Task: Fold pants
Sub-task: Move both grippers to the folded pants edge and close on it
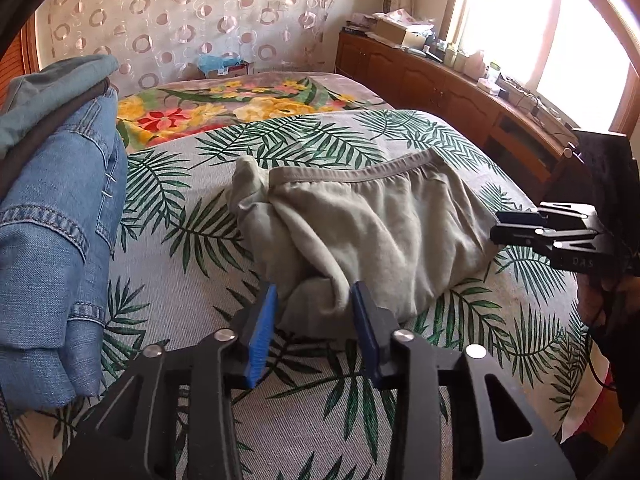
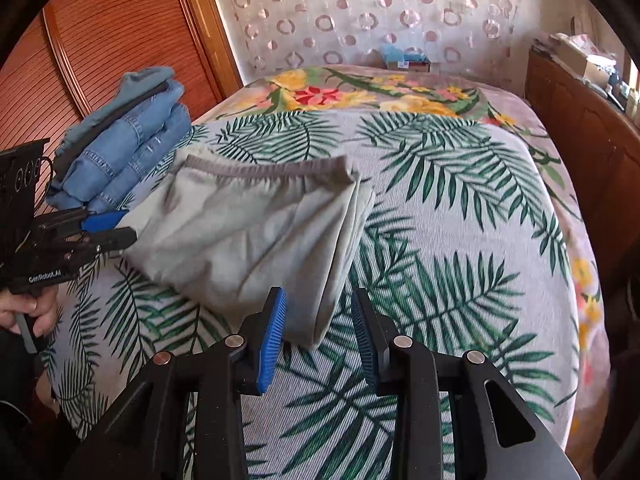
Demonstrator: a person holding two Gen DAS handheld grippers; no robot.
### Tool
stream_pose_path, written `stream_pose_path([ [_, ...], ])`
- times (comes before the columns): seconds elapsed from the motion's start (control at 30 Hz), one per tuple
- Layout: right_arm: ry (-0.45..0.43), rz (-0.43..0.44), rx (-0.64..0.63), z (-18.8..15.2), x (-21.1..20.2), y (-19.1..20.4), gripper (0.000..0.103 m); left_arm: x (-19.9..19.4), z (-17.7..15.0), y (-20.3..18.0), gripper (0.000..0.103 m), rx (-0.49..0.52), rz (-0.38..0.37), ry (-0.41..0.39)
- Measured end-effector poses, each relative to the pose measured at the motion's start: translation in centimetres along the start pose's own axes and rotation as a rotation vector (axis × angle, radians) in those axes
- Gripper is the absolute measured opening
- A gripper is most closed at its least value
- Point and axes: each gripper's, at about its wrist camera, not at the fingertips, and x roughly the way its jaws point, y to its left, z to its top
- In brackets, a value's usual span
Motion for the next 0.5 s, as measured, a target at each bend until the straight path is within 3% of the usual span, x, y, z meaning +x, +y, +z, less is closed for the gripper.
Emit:
stream_pose_path([
  [0.1,0.017,0.006,-0.005,-0.19,0.14,0.14,0.035,0.20,-0.01,-0.05,0.025,-0.005,-0.016,0.004],
  [0.17,0.014,0.012,-0.011,-0.05,0.04,0.15,0.022,0.38,0.04,-0.28,0.017,0.002,-0.019,0.006],
  [0.2,0.015,0.019,-0.014,-0.03,-0.02,0.13,0.010,0.40,0.06,-0.36,0.014,0.006,-0.022,0.005],
  [0.23,0.016,0.019,-0.023,0.00,-0.07,0.16,0.007,0.37,0.09,-0.35,0.012,0.003,-0.015,-0.004],
  [0.5,0.012,0.005,-0.039,-0.39,-0.58,0.16,0.006,0.19,0.09,0.09,0.011,-0.011,-0.001,-0.008],
])
